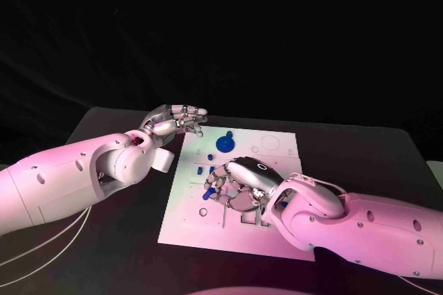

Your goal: Assemble the parts on the task board

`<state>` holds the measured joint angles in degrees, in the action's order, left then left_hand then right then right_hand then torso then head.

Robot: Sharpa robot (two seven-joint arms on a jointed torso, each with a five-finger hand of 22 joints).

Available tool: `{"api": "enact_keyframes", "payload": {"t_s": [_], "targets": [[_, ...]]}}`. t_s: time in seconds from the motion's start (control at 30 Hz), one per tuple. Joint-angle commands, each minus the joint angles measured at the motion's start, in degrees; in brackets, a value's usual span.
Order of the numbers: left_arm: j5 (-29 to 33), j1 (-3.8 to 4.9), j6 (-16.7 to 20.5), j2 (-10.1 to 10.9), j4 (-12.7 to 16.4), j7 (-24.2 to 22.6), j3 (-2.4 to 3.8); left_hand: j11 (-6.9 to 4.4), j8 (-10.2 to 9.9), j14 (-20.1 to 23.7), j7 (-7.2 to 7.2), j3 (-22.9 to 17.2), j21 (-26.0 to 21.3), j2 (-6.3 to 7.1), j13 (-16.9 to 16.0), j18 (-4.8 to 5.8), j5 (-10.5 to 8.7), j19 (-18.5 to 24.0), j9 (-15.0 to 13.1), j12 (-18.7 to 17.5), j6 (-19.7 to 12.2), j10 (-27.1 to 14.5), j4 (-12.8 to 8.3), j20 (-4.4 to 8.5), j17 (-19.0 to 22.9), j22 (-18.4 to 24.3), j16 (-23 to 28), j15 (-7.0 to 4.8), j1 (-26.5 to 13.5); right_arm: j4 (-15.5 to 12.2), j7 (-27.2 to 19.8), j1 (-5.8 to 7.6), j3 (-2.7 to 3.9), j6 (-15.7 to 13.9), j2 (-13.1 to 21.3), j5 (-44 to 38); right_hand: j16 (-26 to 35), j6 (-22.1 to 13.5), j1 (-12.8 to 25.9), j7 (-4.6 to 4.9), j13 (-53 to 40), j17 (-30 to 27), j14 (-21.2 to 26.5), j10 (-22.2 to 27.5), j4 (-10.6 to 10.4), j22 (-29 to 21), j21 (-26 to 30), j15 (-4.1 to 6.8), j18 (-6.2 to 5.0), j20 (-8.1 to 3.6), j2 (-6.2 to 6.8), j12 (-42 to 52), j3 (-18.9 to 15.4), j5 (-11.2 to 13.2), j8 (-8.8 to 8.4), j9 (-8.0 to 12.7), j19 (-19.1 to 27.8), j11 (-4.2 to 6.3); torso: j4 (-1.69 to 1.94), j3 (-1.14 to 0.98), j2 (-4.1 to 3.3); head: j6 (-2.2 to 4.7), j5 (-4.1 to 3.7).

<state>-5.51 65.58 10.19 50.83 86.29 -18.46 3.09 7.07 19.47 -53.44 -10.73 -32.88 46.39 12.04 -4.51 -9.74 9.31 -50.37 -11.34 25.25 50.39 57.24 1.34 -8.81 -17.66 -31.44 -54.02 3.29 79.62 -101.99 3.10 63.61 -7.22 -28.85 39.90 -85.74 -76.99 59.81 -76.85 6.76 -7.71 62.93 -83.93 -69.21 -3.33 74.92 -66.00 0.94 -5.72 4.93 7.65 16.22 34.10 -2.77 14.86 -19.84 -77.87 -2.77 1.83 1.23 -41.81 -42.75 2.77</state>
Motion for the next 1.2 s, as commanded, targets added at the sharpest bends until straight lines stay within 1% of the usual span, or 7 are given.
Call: {"api": "enact_keyframes", "payload": {"t_s": [0.03,0.17,0.33,0.53,0.73,0.97,1.2], "targets": [[-0.1,0.00,-1.0,-0.1,0.2,-0.3,0.03,0.34,-0.1,0.1,-0.48,0.1,-0.3,-0.32,0.1,-0.66,0.36,0.3,0.1,-0.3,0.0,0.1,-0.1,-0.03,0.1,-0.1,0.4,0.37,-0.1,1.1,-2.3,-0.71,-0.07,1.9,-0.9,1.2,0.1,0.3,0.4,-0.05,-0.1,-0.1,-0.7,0.1,0.0,0.9,0.2,0.47,0.35,-0.21,-0.33,-0.1,0.2,-0.3,1.91,-2.2,0.0,-0.08,-0.09,0.00,-0.05,-0.21,0.49],[-0.1,0.00,-1.0,-0.2,0.1,-0.3,0.03,0.34,-0.1,0.1,-0.48,0.1,-0.3,-0.32,0.1,-0.66,0.36,0.3,0.1,-0.3,0.0,0.1,-0.1,-0.03,0.1,-0.1,0.4,0.37,-0.1,2.3,-2.3,-1.42,-0.25,2.7,-1.8,1.1,0.1,0.3,0.4,-0.03,-0.1,0.0,-0.7,0.1,0.1,0.9,0.2,0.46,0.35,-0.21,-0.31,-0.1,0.2,-0.3,1.93,-2.2,0.0,-0.10,-0.18,0.06,0.02,-0.42,0.71],[-0.1,-0.01,-1.0,-0.3,0.0,-0.3,0.03,0.34,-0.1,0.1,-0.48,0.1,-0.3,-0.32,0.1,-0.66,0.36,0.3,0.1,-0.3,0.0,0.1,-0.1,-0.03,0.1,-0.1,0.4,0.37,-0.1,3.4,-1.8,-2.06,-0.41,3.8,-2.4,0.7,0.2,0.1,0.5,0.07,-0.1,-0.1,-0.7,0.2,0.1,0.8,0.4,0.40,0.31,-0.20,-0.23,-0.2,0.2,-0.3,1.98,-2.3,0.1,-0.18,-0.24,-0.09,0.04,-0.58,0.71],[-0.1,-0.01,-1.1,-0.4,0.0,-0.3,0.03,0.34,-0.1,0.1,-0.48,0.1,-0.3,-0.32,0.1,-0.66,0.36,0.3,0.1,-0.3,0.0,0.1,-0.1,-0.03,0.1,-0.1,0.4,0.37,-0.1,4.3,-1.5,-2.61,-0.54,4.1,-3.1,0.4,0.2,0.1,0.5,0.07,-0.1,-0.1,-0.7,0.2,0.1,0.8,0.4,0.40,0.31,-0.20,-0.23,-0.2,0.2,-0.3,1.98,-2.3,0.1,-0.18,-0.18,-0.13,0.05,-0.70,0.83],[-0.1,-0.02,-1.1,-0.4,-0.1,-0.2,0.03,0.34,-0.1,0.1,-0.48,0.1,-0.3,-0.32,0.1,-0.66,0.36,0.3,0.1,-0.3,0.0,0.1,-0.1,-0.03,0.1,-0.1,0.4,0.37,-0.1,5.0,-1.5,-3.00,-0.66,4.4,-3.6,0.4,0.1,0.0,0.7,0.10,-0.1,0.0,-0.7,0.2,0.1,0.9,0.4,0.37,0.31,-0.18,-0.24,-0.2,0.2,-0.3,2.01,-2.4,0.1,-0.22,-0.06,-0.11,0.03,-0.85,0.87],[-0.1,-0.03,-1.1,-0.4,-0.1,-0.2,0.02,0.35,-0.2,0.1,-0.48,0.1,-0.4,-0.34,0.1,-0.66,0.36,0.3,0.1,-0.4,0.0,0.1,-0.1,-0.05,0.1,0.0,0.4,0.38,-0.1,5.6,-1.4,-3.38,-0.75,4.6,-4.1,0.2,0.1,0.0,0.7,0.11,-0.1,-0.1,-0.7,0.2,0.1,0.8,0.4,0.36,0.31,-0.17,-0.26,-0.2,0.2,-0.3,2.03,-2.4,0.1,-0.23,-0.16,-0.04,0.07,-0.90,0.98],[-0.1,-0.04,-1.2,-0.3,-0.1,-0.2,0.02,0.35,-0.2,0.1,-0.48,0.1,-0.4,-0.34,0.1,-0.66,0.36,0.3,0.1,-0.4,0.0,0.1,-0.1,-0.05,0.1,0.0,0.4,0.38,-0.1,6.0,-0.6,-3.61,-0.81,5.4,-4.4,-0.8,0.1,-0.1,0.8,0.14,-0.2,-0.1,-0.7,0.3,0.1,0.8,0.5,0.34,0.30,-0.16,-0.22,-0.2,0.2,-0.3,2.04,-2.4,0.2,-0.25,-0.09,-0.02,0.04,-0.97,0.98]]}}
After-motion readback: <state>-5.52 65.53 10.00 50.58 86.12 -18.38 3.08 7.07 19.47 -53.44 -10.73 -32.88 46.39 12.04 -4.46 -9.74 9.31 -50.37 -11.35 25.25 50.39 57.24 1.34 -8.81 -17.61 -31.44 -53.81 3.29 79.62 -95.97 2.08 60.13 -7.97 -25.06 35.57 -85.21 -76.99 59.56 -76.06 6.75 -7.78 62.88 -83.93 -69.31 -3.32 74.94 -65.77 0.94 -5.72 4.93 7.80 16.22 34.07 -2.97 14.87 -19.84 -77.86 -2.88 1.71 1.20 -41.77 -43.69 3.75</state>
